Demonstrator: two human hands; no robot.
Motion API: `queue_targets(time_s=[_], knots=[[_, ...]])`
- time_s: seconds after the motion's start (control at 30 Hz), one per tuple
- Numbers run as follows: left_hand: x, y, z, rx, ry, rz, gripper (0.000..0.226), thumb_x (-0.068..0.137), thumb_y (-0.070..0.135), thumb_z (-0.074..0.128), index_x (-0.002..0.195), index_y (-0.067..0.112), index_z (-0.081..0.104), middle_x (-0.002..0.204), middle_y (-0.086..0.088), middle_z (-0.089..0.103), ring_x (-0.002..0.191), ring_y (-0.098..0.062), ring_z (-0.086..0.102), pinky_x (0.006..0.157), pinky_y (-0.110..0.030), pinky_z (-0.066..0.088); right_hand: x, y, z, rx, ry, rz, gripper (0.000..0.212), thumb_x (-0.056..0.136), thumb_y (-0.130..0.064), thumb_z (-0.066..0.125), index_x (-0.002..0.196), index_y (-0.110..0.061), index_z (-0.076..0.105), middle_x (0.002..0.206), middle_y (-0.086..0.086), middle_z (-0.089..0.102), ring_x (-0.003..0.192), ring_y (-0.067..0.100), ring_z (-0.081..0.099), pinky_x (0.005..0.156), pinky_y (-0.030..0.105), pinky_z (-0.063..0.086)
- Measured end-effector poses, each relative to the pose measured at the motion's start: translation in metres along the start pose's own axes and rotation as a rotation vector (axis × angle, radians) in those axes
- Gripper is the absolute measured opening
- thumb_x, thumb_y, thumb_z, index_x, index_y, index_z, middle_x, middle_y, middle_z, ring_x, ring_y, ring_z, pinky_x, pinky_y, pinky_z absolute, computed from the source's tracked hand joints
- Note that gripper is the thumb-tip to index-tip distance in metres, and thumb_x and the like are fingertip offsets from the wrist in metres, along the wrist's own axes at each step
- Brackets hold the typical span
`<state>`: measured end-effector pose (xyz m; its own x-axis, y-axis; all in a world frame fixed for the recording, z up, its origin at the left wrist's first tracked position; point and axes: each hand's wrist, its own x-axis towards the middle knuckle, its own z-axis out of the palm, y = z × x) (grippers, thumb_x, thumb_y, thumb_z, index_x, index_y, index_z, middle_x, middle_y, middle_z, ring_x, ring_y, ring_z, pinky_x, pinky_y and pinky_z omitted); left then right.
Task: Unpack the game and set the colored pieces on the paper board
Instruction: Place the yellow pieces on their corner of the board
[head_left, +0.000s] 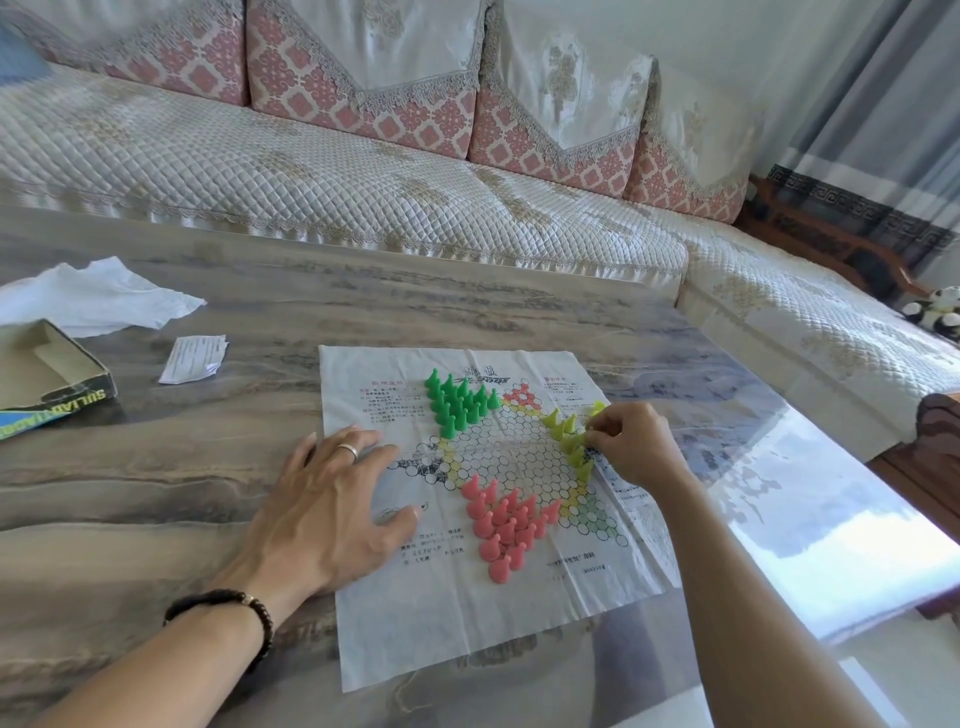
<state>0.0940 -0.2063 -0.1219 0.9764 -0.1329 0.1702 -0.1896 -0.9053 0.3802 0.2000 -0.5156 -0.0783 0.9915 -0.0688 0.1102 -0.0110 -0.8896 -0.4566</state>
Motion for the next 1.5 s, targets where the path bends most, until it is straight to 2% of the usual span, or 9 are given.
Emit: queue_targets(time_s=[0.3, 0.6, 0.67, 0.8, 0.87, 1.0, 1.13, 1.27, 1.5], knots=[[0.0, 0.0, 0.0, -0.003, -0.003, 0.003, 0.083, 0.071, 0.071, 0.026, 0.142, 0.031, 0.038, 0.152, 0.008, 0.031, 0.144, -0.008, 0.015, 0.119, -0.038, 0.007, 0.002, -0.001, 0.003, -0.016, -0.018, -0.032, 0.005, 0.084, -0.012, 0.069, 0.083, -0.015, 0.072, 0.079, -0.001, 0.068, 0.078, 0.015, 0.062, 0.071, 0.025, 0.048], [0.0, 0.0, 0.0, 0.014, -0.011, 0.005, 0.082, 0.072, 0.072, 0.026, 0.142, 0.031, 0.037, 0.153, 0.007, 0.031, 0.143, -0.009, 0.017, 0.119, -0.039, 0.009, 0.003, 0.001, 0.002, -0.006, -0.031, -0.052, 0.011, 0.085, -0.01, 0.067, 0.093, -0.016, 0.072, 0.084, -0.003, 0.068, 0.07, 0.009, 0.061, 0.059, 0.014, 0.042], [0.0, 0.0, 0.0, 0.011, -0.01, 0.005, 0.083, 0.071, 0.072, 0.026, 0.142, 0.031, 0.037, 0.152, 0.006, 0.031, 0.143, -0.01, 0.017, 0.119, -0.039, 0.009, 0.004, 0.004, -0.006, 0.047, 0.013, -0.021, 0.019, 0.086, -0.006, 0.062, 0.099, -0.015, 0.071, 0.089, -0.001, 0.069, 0.063, 0.01, 0.06, 0.056, 0.017, 0.047], [0.0, 0.001, -0.001, 0.014, -0.006, 0.008, 0.087, 0.069, 0.073, 0.022, 0.142, 0.03, 0.038, 0.152, 0.006, 0.032, 0.143, -0.01, 0.018, 0.118, -0.038, 0.009, 0.002, 0.014, -0.031, 0.086, 0.233, 0.049, 0.022, 0.086, -0.002, 0.057, 0.096, -0.01, 0.074, 0.086, 0.001, 0.07, 0.069, 0.018, 0.061, 0.068, 0.029, 0.05], [0.0, 0.001, -0.001, 0.018, -0.005, 0.008, 0.087, 0.068, 0.073, 0.021, 0.142, 0.03, 0.038, 0.152, 0.006, 0.032, 0.143, -0.01, 0.018, 0.118, -0.038, 0.009, -0.001, 0.018, -0.032, 0.006, 0.22, 0.036, 0.022, 0.085, -0.003, 0.057, 0.093, -0.012, 0.075, 0.08, -0.002, 0.069, 0.07, 0.018, 0.063, 0.068, 0.03, 0.052], [0.0, 0.001, -0.001, 0.021, -0.006, 0.008, 0.086, 0.07, 0.073, 0.022, 0.142, 0.03, 0.039, 0.151, 0.005, 0.033, 0.143, -0.011, 0.02, 0.118, -0.038, 0.01, -0.006, 0.022, -0.015, -0.167, 0.04, 0.013, 0.009, 0.086, -0.019, 0.066, 0.089, -0.021, 0.075, 0.078, -0.006, 0.07, 0.071, 0.016, 0.066, 0.068, 0.039, 0.059], [0.0, 0.0, -0.001, 0.026, -0.003, 0.011, 0.085, 0.07, 0.073, 0.023, 0.141, 0.03, 0.04, 0.151, 0.004, 0.034, 0.143, -0.011, 0.02, 0.118, -0.038, 0.01, -0.012, 0.018, -0.006, -0.316, 0.11, 0.016, 0.017, 0.084, -0.041, 0.07, 0.084, -0.024, 0.072, 0.078, -0.002, 0.07, 0.068, 0.018, 0.064, 0.063, 0.034, 0.057], [0.0, 0.0, 0.0, 0.022, -0.01, 0.009, 0.085, 0.071, 0.074, 0.023, 0.142, 0.03, 0.039, 0.152, 0.005, 0.033, 0.143, -0.011, 0.02, 0.119, -0.038, 0.01, -0.01, 0.014, -0.004, -0.353, 0.108, 0.02, 0.009, 0.084, -0.034, 0.069, 0.086, -0.025, 0.07, 0.083, -0.001, 0.07, 0.072, 0.018, 0.064, 0.062, 0.031, 0.055], [0.0, 0.0, 0.0, 0.036, -0.016, 0.003, 0.086, 0.07, 0.074, 0.021, 0.143, 0.032, 0.036, 0.153, 0.008, 0.03, 0.143, -0.009, 0.018, 0.119, -0.038, 0.009, -0.004, 0.009, -0.016, -0.001, 0.153, 0.052, 0.019, 0.082, -0.008, 0.061, 0.099, -0.009, 0.071, 0.086, 0.002, 0.068, 0.078, 0.022, 0.063, 0.074, 0.041, 0.057]])
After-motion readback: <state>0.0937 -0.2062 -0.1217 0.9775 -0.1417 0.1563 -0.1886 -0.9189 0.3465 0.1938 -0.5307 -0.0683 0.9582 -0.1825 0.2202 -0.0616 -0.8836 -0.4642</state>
